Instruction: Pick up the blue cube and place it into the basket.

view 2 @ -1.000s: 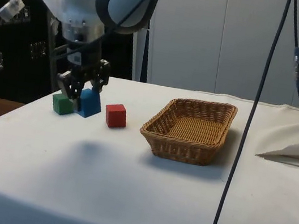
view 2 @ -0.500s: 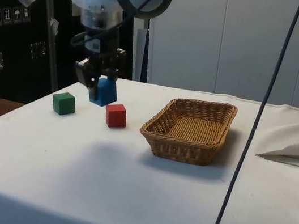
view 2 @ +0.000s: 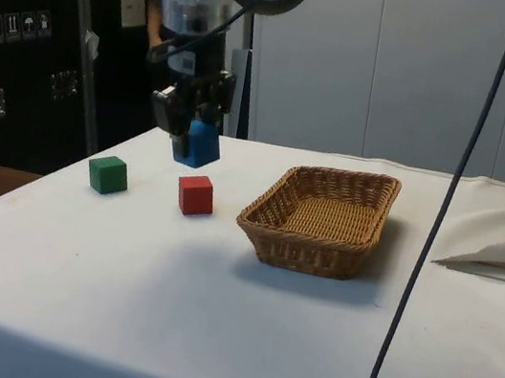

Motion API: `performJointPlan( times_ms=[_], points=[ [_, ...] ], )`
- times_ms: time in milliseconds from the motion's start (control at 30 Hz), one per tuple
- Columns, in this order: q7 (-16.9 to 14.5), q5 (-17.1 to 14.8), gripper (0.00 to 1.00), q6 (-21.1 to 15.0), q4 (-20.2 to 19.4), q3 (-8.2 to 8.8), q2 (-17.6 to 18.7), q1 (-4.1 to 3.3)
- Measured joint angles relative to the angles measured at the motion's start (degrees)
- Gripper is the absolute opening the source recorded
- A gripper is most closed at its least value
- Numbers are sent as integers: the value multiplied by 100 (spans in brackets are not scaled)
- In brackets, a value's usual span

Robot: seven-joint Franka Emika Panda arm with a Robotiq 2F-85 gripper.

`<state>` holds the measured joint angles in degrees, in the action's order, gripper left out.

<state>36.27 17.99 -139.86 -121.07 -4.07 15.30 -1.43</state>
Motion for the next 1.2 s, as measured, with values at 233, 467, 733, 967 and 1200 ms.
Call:
performJointPlan(
  times_ms=[233,467,733,967,1200],
  points=[
    [-109,-97,3,-132,-344,46,-252,11],
    [-132,-103,3,-355,-819,132,-579,23],
    [-195,-103,3,-533,-1261,241,-917,34],
    [-292,-103,3,-665,-1610,355,-1175,40],
    [-413,-103,3,-796,-1908,476,-1375,46]
  ],
)
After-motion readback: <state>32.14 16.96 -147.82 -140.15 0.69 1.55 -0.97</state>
